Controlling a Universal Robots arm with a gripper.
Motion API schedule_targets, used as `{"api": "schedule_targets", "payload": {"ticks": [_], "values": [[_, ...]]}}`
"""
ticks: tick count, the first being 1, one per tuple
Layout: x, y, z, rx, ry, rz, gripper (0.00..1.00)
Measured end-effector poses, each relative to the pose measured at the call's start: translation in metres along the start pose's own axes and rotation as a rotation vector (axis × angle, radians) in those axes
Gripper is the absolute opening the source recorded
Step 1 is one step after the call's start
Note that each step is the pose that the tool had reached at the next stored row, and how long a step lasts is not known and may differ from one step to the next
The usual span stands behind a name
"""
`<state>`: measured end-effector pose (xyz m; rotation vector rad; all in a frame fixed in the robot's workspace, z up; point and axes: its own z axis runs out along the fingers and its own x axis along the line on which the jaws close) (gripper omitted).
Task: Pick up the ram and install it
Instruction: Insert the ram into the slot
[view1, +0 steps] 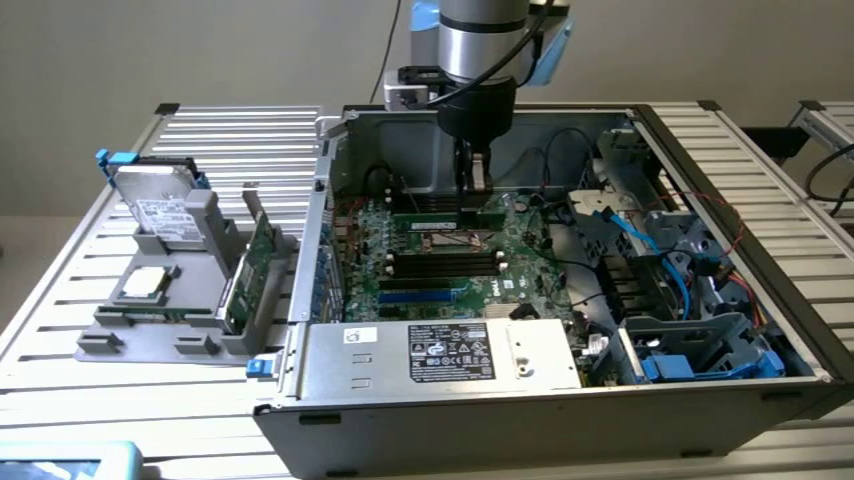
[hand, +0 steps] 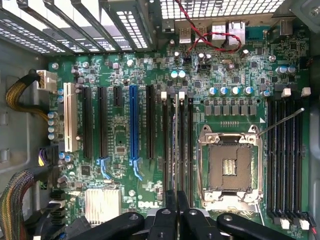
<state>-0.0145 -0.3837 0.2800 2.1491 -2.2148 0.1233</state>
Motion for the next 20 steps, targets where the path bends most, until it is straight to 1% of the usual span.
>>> {"api": "schedule_targets", "payload": {"ticks": [2,3,5,6,10,20], "values": [[0.000,0.0000,0.0001,0.0001,0.0027,0.000,0.13],[0.000,0.0001,0.0002,0.0002,0.0055,0.000,0.13],[0.000,0.0001,0.0011,0.0004,0.0159,0.000,0.13],[0.000,0.0001,0.0012,0.0004,0.0175,0.000,0.13],[0.000,0.0001,0.0021,0.0006,0.0172,0.000,0.13],[-0.002,0.0004,0.0157,0.0006,0.0173,-0.001,0.13]]}}
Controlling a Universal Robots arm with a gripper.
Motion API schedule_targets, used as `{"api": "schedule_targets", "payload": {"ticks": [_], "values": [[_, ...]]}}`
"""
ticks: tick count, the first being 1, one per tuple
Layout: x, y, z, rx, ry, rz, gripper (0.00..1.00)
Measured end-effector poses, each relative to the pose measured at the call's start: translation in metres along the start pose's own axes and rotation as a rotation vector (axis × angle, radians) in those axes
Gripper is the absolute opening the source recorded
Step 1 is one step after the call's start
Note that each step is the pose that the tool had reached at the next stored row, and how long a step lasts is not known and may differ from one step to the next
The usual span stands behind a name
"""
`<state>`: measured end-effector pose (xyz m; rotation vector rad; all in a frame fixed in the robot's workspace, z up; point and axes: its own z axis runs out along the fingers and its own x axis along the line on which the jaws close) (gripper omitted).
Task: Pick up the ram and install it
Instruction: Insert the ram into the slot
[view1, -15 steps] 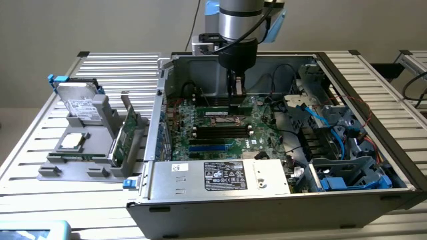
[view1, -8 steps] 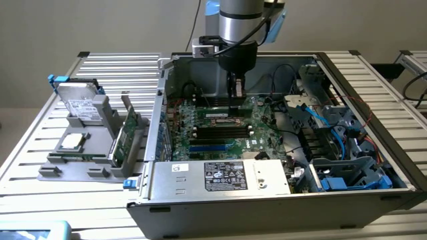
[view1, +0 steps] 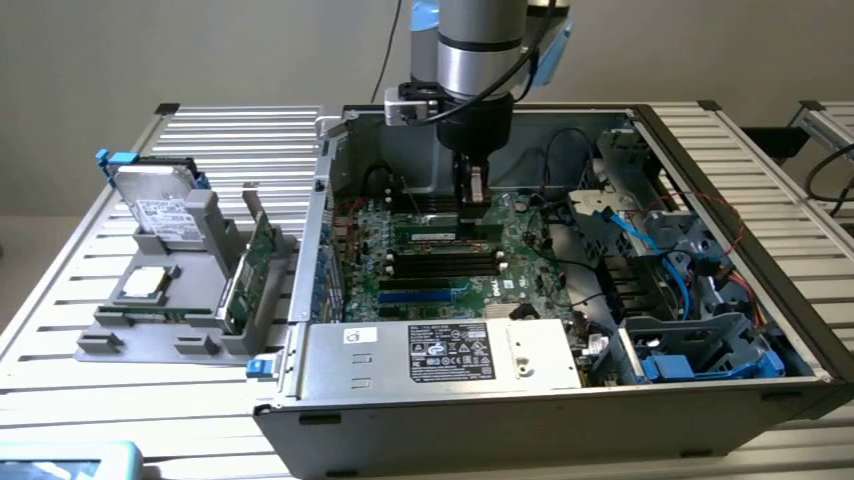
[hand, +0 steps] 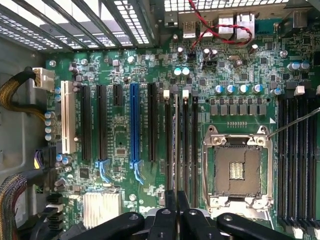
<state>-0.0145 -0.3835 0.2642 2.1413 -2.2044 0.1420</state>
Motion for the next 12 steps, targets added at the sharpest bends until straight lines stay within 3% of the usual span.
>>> {"api": "schedule_targets", "payload": {"ticks": [12], "values": [[-0.001,0.0000,0.0118,0.0006,-0.0001,-0.005,0.13]]}}
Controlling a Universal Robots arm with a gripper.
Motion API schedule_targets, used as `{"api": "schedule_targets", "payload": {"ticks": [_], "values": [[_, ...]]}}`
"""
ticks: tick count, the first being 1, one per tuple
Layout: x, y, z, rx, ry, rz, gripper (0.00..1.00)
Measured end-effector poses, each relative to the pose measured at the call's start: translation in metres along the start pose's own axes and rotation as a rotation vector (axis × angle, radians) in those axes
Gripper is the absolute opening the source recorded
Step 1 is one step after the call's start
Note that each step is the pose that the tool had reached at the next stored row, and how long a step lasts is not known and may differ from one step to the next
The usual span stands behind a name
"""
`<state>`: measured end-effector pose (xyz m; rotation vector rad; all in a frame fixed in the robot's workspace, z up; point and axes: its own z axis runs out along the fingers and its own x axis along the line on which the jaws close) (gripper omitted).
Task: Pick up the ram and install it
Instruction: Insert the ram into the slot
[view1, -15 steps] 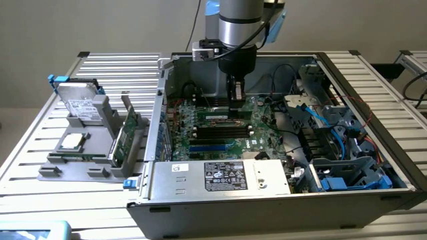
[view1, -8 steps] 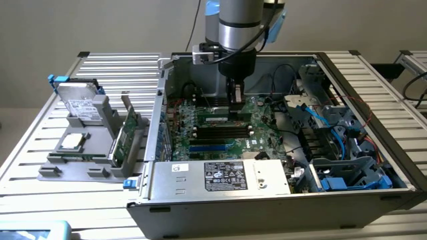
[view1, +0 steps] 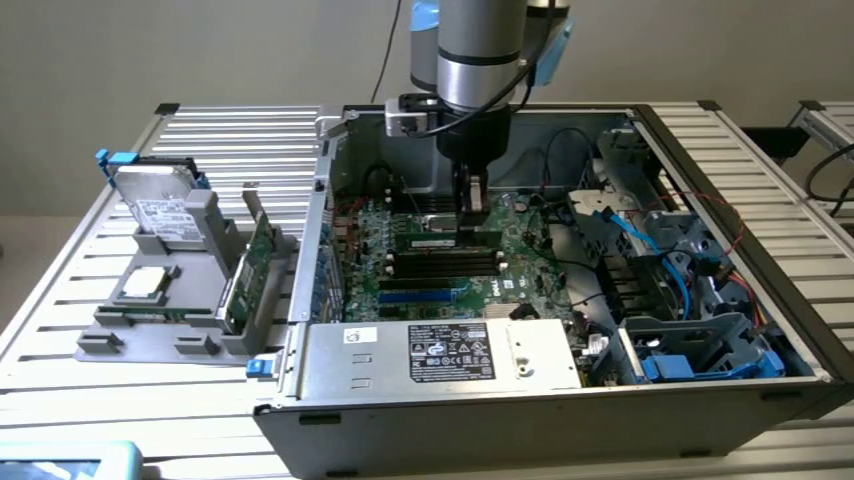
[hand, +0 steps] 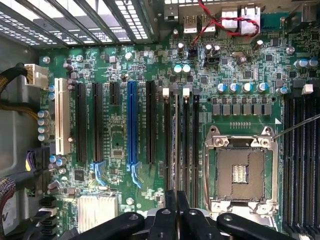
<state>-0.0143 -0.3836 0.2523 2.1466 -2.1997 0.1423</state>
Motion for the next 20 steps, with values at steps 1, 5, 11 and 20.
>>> {"api": "schedule_targets", "payload": {"ticks": [1,5,11,20], "values": [[-0.0001,0.0000,0.0009,0.0000,0.0000,0.000,0.13],[-0.0004,0.0001,0.0036,0.0000,0.0000,0.000,0.13],[-0.0005,0.0001,0.0045,0.0000,0.0011,0.000,0.13],[-0.0003,0.0002,0.0066,0.0001,0.0073,-0.001,0.13]]}}
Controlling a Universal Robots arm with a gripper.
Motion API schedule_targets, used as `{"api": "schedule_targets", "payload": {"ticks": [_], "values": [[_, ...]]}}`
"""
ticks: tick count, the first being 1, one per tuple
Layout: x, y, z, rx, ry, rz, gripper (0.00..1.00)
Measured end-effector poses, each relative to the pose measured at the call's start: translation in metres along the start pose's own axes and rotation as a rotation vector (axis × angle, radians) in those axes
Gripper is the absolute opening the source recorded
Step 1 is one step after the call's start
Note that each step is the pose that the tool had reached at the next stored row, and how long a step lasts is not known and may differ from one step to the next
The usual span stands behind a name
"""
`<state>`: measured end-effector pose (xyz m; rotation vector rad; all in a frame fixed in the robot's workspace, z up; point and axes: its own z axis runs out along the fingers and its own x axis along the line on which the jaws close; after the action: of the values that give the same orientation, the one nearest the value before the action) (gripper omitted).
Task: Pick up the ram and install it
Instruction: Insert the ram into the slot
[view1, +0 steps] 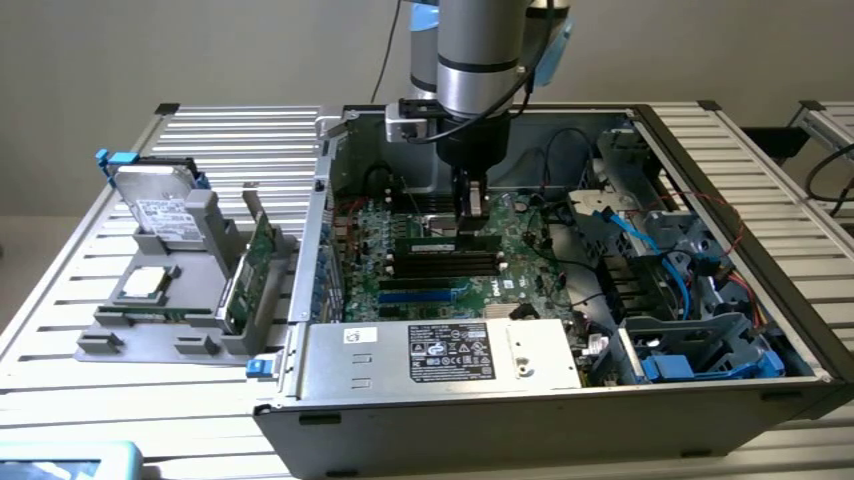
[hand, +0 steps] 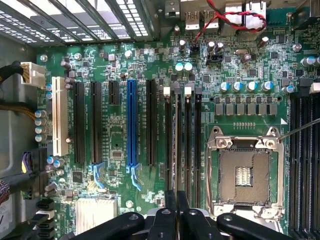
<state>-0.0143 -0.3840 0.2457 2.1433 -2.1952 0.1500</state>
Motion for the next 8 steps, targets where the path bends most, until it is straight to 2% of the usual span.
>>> {"api": "schedule_targets", "payload": {"ticks": [8], "values": [[0.0032,-0.0001,0.0018,0.0000,-0.0001,0.000,0.13]]}}
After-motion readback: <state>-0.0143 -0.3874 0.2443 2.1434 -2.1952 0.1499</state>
